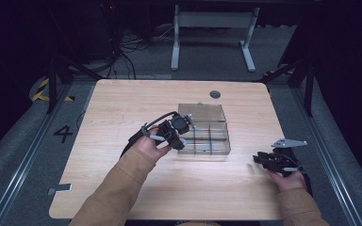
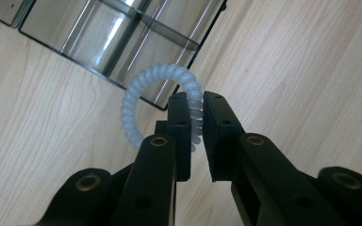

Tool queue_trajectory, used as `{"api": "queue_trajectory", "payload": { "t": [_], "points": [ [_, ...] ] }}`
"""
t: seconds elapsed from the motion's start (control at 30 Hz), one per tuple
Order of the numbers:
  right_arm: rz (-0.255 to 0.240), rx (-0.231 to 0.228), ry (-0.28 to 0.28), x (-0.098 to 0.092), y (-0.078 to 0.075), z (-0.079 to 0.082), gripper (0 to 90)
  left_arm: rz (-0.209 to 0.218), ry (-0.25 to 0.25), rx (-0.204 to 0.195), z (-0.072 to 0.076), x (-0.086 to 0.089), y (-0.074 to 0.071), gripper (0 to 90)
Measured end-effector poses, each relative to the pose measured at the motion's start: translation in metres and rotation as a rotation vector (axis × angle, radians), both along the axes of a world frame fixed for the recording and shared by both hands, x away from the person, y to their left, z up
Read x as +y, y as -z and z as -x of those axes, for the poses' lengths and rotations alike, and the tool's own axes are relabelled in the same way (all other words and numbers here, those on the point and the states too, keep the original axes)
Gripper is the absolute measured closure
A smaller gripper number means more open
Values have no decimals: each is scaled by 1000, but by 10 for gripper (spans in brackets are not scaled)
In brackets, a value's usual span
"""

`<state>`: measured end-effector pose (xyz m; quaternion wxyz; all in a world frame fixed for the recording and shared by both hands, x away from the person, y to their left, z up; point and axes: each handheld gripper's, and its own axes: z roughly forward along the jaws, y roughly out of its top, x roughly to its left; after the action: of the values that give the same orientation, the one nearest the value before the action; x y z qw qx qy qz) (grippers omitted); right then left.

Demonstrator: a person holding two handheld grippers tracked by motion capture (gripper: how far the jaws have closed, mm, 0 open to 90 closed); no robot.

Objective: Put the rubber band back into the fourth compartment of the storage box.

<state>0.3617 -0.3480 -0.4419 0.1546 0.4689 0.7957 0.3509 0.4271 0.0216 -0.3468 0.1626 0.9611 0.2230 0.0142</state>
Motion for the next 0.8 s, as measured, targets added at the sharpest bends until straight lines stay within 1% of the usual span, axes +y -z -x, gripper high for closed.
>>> {"api": "queue_trajectory", "payload": {
  "t": [0.03,0.1,0.23,0.3,0.47,0.5,0.63,0.67,0.73,0.8],
  "points": [
    [0,0,1,0,0,0,675,-3,10,-3,-1,-1,0,823],
    [-1,0,-1,0,0,0,674,-4,13,-9,-4,-4,2,823],
    [2,2,-2,0,0,0,675,6,31,-3,-9,-9,3,823],
    [0,2,-1,0,0,0,674,2,36,-2,-11,-11,3,823],
    [-2,0,-3,-1,0,0,673,9,44,4,-15,-17,7,823],
    [-2,1,-3,-1,0,0,673,10,46,-1,-16,-18,8,823],
    [-3,2,-1,-1,0,1,673,14,54,12,-18,-24,11,823],
    [-4,2,1,-1,0,1,673,12,58,9,-19,-25,12,823],
    [-3,1,0,-2,0,2,673,15,65,25,-21,-28,14,823],
    [-5,1,6,-3,1,3,673,12,63,28,-24,-29,16,822]
  ]
}}
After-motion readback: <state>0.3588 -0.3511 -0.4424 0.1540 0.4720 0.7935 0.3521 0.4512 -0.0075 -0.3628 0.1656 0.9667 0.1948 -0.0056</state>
